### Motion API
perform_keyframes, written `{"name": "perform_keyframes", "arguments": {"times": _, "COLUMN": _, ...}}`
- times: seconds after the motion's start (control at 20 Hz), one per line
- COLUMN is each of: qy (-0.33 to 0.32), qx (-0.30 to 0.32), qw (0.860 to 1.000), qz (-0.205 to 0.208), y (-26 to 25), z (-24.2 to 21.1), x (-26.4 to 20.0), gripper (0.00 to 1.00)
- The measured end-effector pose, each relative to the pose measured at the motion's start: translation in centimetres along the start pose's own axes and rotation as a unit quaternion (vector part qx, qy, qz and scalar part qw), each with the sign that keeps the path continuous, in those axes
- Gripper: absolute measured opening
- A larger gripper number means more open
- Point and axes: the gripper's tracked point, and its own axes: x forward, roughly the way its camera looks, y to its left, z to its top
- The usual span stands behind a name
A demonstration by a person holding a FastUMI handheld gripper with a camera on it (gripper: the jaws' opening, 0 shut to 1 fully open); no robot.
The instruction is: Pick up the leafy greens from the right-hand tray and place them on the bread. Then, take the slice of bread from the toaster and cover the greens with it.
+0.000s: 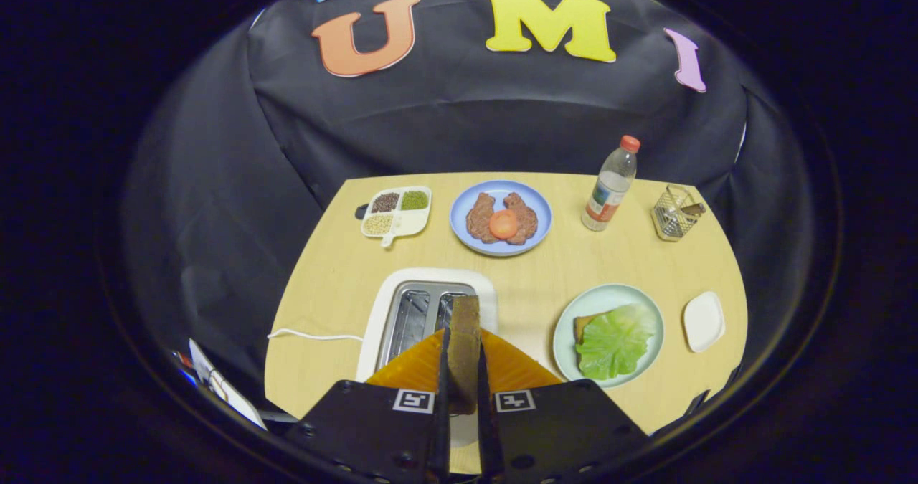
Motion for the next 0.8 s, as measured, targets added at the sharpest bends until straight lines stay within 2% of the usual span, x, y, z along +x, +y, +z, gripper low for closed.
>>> {"name": "perform_keyframes", "arguments": {"times": 0.2, "qy": -0.015, "qx": 0.013, "qw": 1.000, "qz": 0.021, "y": -0.7, "z": 1.7, "x": -2.5, "gripper": 0.16}}
{"name": "perform_keyframes", "arguments": {"times": 0.4, "qy": -0.025, "qx": 0.016, "qw": 0.999, "qz": 0.018, "y": -3.5, "z": 3.0, "x": -4.0, "gripper": 0.16}}
{"name": "perform_keyframes", "arguments": {"times": 0.8, "qy": 0.022, "qx": 0.051, "qw": 0.998, "qz": -0.018, "y": -12.3, "z": 1.4, "x": -0.4, "gripper": 0.16}}
